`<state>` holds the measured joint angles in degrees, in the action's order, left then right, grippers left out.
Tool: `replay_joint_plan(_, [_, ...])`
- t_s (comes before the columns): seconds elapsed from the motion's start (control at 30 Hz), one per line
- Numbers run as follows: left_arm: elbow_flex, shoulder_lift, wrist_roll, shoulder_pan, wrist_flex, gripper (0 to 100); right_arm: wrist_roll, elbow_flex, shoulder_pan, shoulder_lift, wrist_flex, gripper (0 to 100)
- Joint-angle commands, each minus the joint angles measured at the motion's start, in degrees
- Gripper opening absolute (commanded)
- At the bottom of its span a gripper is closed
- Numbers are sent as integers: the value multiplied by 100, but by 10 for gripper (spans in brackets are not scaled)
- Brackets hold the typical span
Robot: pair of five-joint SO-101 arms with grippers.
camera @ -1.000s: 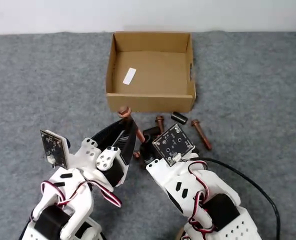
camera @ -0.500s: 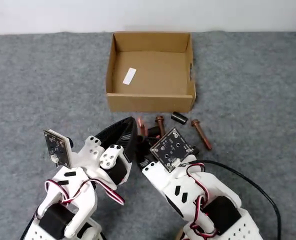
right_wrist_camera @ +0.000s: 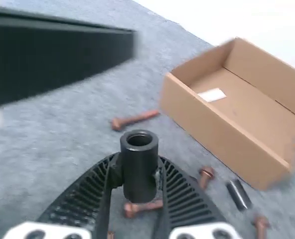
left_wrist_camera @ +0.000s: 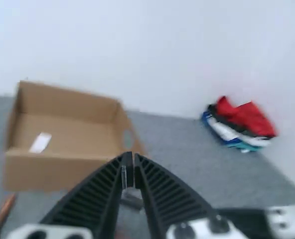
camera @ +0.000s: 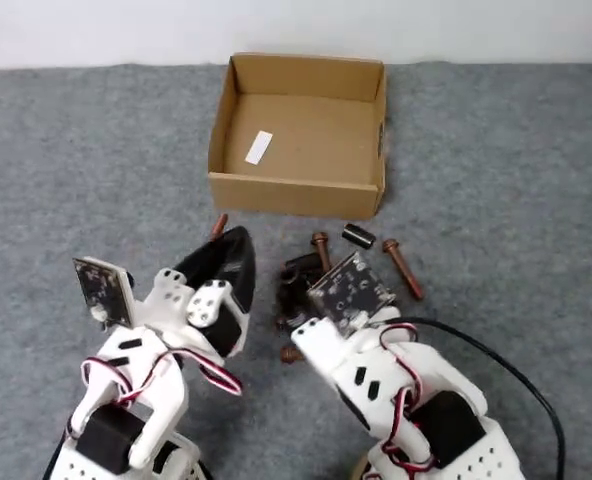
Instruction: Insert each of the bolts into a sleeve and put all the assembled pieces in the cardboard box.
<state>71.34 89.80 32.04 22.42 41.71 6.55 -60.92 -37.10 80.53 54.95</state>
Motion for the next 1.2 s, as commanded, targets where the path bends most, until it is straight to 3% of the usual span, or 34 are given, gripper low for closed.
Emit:
replay_joint_plan(0.0, [-75, -273, -62, -167, 800, 4, -105, 457, 646, 92, 84, 9])
replay_joint_plan(0.2, [-1068, -1618, -53, -167, 1354, 4, -1090, 730, 1640, 22, 532, 9])
replay_joint_plan(0.4, [-2237, -3376, -114, -132, 1407, 4, -1407, 835, 2273, 84, 1262, 9])
replay_joint_plan(0.6, [-3354, -4897, -352, 369, 2215, 4, -1530, 1116, 2765, 84, 1657, 9])
replay_joint_plan(0.7, [-3855, -5609, -88, 237, 2356, 4, -1688, 1116, 3037, 84, 1833, 9])
replay_joint_plan(0.83, [-4523, -6646, -369, -220, 2699, 5, -1758, 1116, 3169, 92, 1930, 9])
replay_joint_plan(1.03, [-5895, -8273, -835, -800, 3947, 5, -1758, 1116, 3169, 92, 1930, 9])
replay_joint_plan(1.17, [-6879, -9319, -1160, -730, 4976, 5, -1758, 1116, 3169, 92, 1930, 9])
